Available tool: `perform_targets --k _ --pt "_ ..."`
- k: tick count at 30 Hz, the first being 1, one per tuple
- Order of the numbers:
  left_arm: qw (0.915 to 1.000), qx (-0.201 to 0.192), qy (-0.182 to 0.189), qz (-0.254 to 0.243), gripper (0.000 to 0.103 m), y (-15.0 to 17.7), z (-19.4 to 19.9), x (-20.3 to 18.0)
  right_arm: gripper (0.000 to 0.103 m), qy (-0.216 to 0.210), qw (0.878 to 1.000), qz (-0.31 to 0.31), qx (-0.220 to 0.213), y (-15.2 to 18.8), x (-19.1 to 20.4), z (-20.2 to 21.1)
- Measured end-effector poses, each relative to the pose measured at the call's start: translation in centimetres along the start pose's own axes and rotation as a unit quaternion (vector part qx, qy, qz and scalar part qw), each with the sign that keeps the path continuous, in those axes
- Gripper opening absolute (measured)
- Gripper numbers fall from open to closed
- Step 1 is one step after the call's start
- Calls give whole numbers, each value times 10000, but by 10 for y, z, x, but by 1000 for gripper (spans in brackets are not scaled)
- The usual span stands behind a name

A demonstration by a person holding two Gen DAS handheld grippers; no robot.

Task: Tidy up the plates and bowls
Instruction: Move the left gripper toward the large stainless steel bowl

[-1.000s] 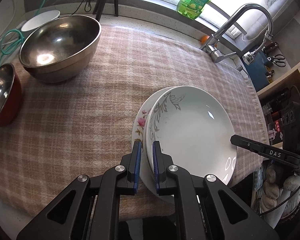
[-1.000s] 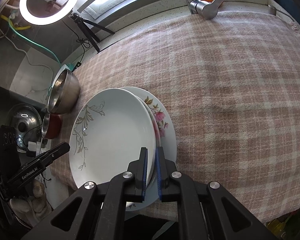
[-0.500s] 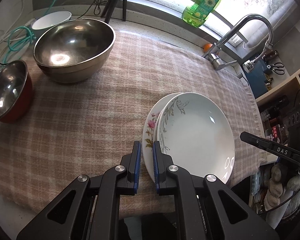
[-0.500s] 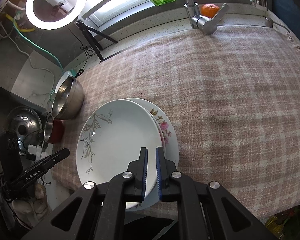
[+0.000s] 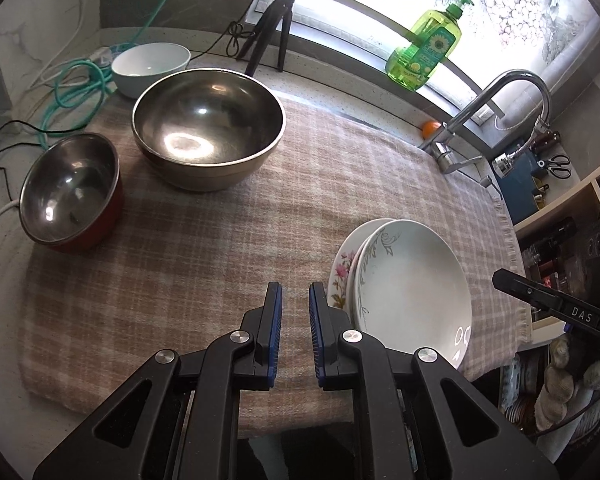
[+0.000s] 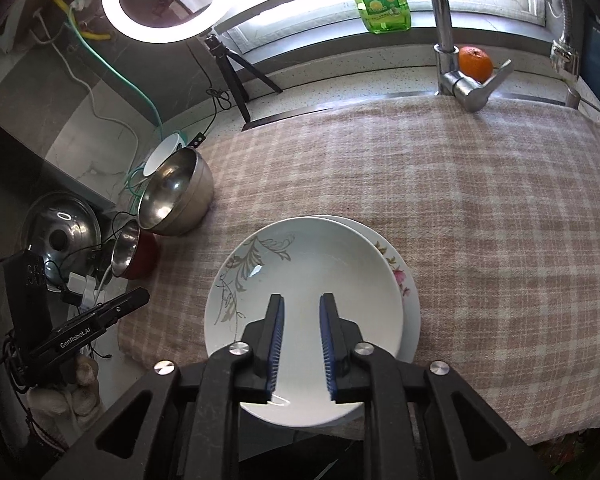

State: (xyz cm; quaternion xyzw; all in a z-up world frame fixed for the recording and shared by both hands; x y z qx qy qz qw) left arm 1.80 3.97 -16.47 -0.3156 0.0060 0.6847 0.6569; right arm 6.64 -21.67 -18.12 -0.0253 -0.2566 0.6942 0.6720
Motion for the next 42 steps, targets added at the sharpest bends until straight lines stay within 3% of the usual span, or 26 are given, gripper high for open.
perform_targets --k 10,22,31,42 --pt "9987 -336 -258 295 12 -13 24 18 29 -341 9979 556 -49 -27 42 2" --pt "9939 -547 -703 645 12 -32 48 51 29 -810 9938 749 103 -52 64 -17" --pt "9953 -439 -565 652 12 -59 45 81 29 -813 9957 392 214 -60 73 -30" --pt "9990 -21 -231 386 13 -104 24 112 29 -631 9975 78 308 -80 116 -59"
Point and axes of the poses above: each gripper's, at about its wrist camera, not at the fingertips, and z roughly against the way its jaws point, x to its left, y to its underside, the point moved 4 cm from there along -z, roughly the way its jaws point, and after that the axes turned 6 degrees about y, right-handed, at the moved point
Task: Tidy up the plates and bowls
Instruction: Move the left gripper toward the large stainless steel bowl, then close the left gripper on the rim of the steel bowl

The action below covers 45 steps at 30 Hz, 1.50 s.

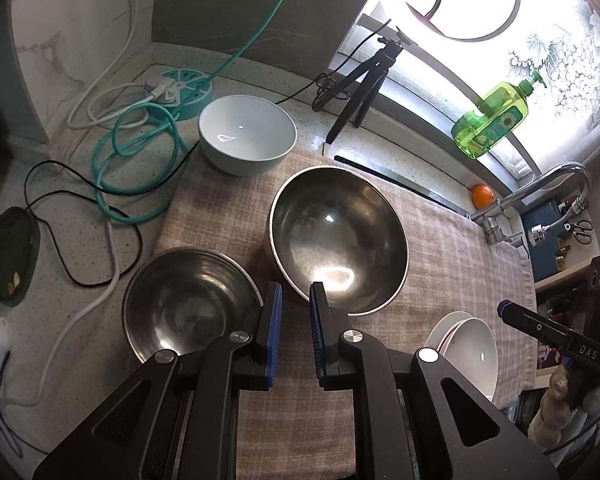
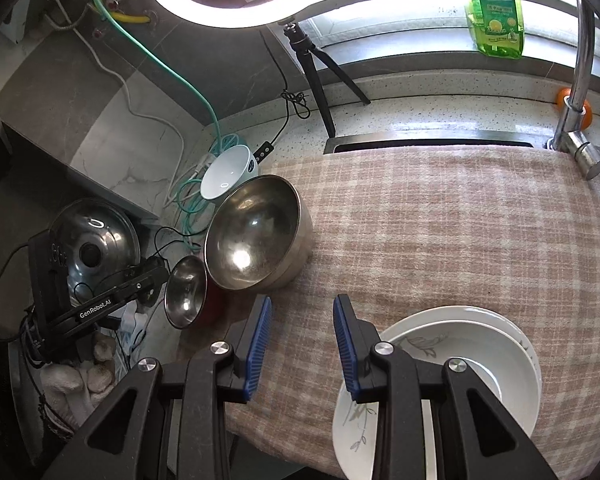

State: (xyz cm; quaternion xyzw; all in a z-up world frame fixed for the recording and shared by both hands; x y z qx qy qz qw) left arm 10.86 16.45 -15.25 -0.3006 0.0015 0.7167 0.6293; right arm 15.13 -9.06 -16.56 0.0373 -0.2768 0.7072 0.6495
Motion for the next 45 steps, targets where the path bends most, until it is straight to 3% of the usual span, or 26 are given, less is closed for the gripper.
perform_targets --k 5,19,26,34,45 --pt "9996 224 154 18 12 -13 -16 8 29 -71 9994 -297 189 -8 6 -25" --pt "9985 517 153 -102 13 -45 -41 24 29 417 9980 -386 286 -41 9 -68" --pt "9970 746 187 -68 13 -47 -57 29 29 462 9969 -465 425 -48 9 -87" --pt "9975 688 84 -104 12 -53 -60 30 28 553 9968 -382 432 -52 11 -97" --pt "9975 699 55 -99 12 -51 -65 32 19 538 9967 -349 507 -54 15 -108"
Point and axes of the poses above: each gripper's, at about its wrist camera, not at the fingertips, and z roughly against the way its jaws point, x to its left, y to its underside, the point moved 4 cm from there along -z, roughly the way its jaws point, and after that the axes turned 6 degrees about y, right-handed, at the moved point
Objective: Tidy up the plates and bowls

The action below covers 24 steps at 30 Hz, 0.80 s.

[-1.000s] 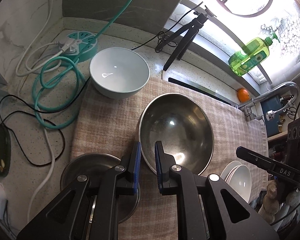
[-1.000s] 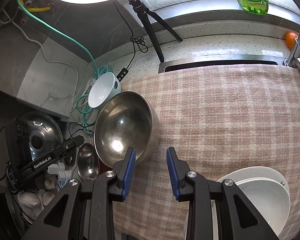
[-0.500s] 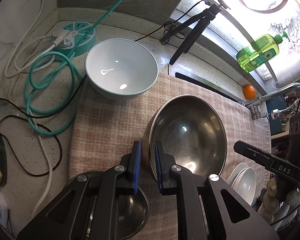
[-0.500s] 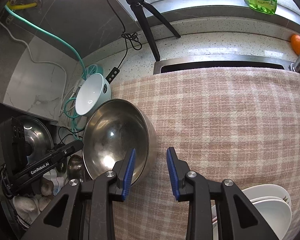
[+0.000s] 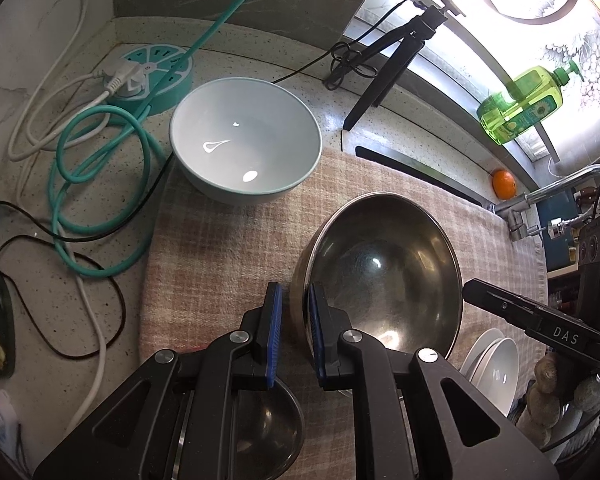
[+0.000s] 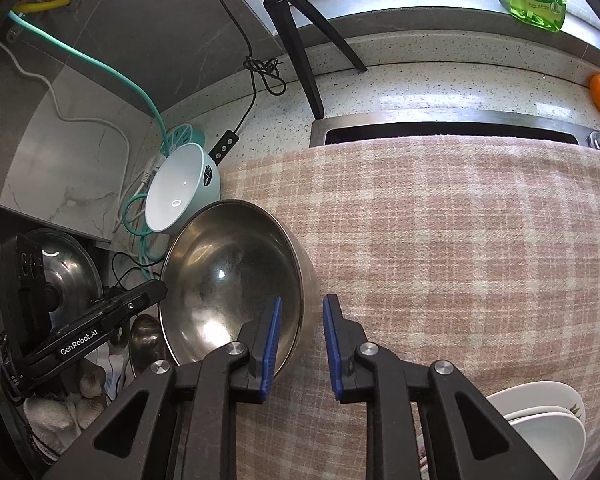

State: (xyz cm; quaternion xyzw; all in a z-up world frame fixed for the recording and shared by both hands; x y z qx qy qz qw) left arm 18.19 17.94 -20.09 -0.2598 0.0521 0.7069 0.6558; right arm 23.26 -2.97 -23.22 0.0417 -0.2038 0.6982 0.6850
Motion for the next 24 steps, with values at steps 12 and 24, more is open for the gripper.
perform_targets --k 12,24 --pt "9999 -38 -16 -116 6 -1 -4 -3 8 17 10000 35 65 -1 3 -6" --pt "10000 -57 3 -70 6 1 -2 -6 7 20 10000 -29 74 4 2 -4"
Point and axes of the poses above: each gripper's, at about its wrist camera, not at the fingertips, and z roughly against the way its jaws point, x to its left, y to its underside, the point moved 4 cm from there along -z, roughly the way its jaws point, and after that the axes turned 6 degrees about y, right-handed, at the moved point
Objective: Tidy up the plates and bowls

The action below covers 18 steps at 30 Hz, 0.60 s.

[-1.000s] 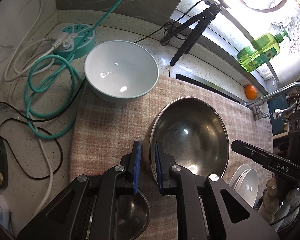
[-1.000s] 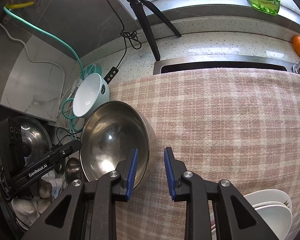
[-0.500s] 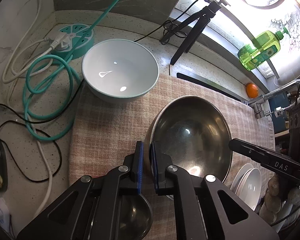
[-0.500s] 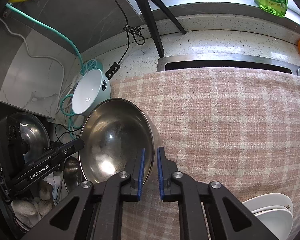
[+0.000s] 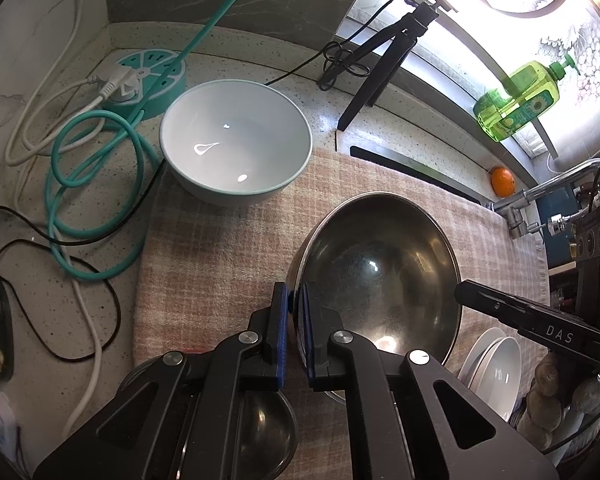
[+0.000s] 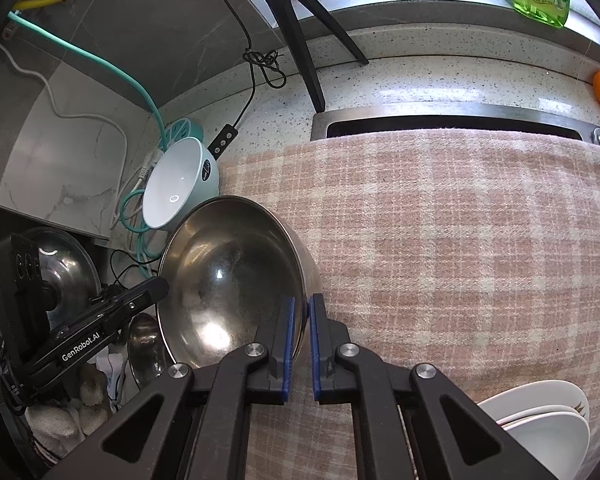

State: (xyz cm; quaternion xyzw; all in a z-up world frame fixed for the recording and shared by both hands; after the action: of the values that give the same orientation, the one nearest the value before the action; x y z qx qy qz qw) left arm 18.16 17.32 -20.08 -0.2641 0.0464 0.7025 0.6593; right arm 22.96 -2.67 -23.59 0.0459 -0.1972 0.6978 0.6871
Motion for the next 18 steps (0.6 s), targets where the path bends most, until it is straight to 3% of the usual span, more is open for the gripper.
perform_targets --k 18 --pt "10000 -66 66 -31 6 23 14 -15 7 -178 9998 -80 -41 23 -5 28"
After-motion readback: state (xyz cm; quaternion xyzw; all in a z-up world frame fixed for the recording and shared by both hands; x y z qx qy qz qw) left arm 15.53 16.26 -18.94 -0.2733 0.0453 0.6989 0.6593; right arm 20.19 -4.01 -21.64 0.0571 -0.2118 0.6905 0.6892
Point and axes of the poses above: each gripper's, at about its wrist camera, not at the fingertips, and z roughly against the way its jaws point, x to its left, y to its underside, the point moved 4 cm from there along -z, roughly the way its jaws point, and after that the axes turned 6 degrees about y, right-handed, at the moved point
